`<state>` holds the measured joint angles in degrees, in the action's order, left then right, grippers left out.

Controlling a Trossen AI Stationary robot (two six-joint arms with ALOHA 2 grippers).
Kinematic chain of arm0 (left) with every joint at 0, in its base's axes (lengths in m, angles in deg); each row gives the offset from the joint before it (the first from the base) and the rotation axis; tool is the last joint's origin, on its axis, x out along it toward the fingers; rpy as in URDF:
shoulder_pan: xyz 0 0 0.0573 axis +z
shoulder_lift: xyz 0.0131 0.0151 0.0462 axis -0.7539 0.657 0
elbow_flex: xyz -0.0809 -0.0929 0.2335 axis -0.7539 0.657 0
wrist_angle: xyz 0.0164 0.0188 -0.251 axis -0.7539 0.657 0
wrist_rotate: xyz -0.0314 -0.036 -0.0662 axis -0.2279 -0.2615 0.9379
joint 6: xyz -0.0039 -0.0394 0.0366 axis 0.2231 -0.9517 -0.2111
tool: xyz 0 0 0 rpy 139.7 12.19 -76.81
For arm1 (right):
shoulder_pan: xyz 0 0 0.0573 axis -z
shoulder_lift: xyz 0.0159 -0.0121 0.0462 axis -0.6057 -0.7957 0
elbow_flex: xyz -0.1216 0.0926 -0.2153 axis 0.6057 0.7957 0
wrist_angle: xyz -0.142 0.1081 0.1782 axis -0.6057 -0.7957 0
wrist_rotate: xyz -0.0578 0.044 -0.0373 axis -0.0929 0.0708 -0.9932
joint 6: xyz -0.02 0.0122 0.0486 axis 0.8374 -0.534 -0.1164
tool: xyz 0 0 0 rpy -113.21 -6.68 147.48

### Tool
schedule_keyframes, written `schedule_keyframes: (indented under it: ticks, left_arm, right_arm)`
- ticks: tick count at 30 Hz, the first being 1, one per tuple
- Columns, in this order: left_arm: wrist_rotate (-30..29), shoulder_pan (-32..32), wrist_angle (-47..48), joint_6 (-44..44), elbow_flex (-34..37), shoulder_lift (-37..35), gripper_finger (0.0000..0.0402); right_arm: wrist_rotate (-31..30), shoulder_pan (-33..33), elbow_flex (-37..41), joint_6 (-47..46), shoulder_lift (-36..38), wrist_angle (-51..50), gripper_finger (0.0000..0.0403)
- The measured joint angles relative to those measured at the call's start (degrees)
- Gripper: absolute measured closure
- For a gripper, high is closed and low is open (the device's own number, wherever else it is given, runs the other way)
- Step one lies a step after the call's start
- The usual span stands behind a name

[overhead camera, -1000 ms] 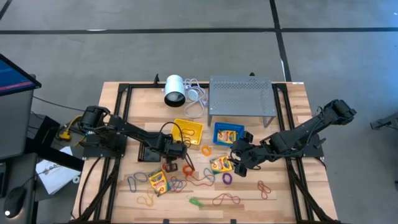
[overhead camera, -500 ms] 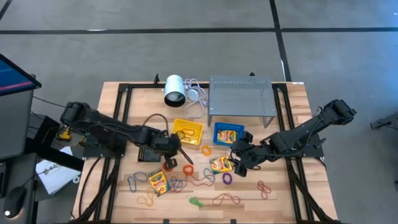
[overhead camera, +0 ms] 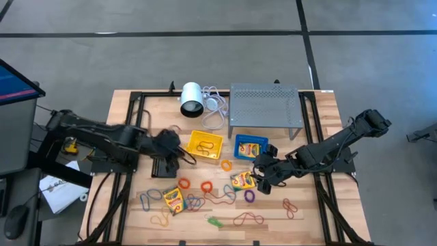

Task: Pick & Place Office Desk Supplies
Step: Put the right yellow spring keychain into the black bin

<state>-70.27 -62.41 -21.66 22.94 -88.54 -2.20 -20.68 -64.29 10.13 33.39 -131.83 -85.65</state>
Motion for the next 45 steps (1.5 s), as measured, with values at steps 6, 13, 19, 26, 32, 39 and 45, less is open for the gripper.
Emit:
schedule_keyframes:
  ticks: [6, 13, 19, 26, 32, 39, 45]
  left_arm:
    - [-1.85, -1.48, 3.99, -2.61, -0.16, -8.53, 0.0401]
    - [0.77, -1.57, 23.61, -12.05, -0.11, -9.86, 0.0401]
    - [4.54, -1.57, 27.89, -12.79, -0.11, -7.94, 0.0401]
    - [5.53, -1.57, 28.1, -9.26, -0.09, -0.77, 0.0401]
    - [6.19, -1.57, 27.77, -6.71, -0.09, 7.27, 0.0401]
    - [7.12, -1.57, 23.38, -4.86, -0.09, 12.43, 0.04]
    - [7.25, -1.57, 20.74, -4.03, 1.87, 13.56, 0.04]
  right_arm:
    - [0.03, 0.02, 0.0, -0.09, 0.0, -0.02, 0.0149]
    - [0.06, 0.24, 0.0, -0.11, 0.04, 0.53, 0.0149]
    - [0.11, 1.56, 0.0, -0.11, 0.04, 1.51, 0.0149]
    - [0.47, 2.49, 0.0, -0.08, 0.07, 1.53, 0.0149]
    - [0.48, 2.27, 0.0, -0.09, 0.09, 1.55, 0.0149]
    - [0.48, 1.31, 0.0, -0.07, 0.09, 1.53, 0.0149]
    - [0.48, 0.03, 0.0, -0.08, 0.1, 1.53, 0.0149]
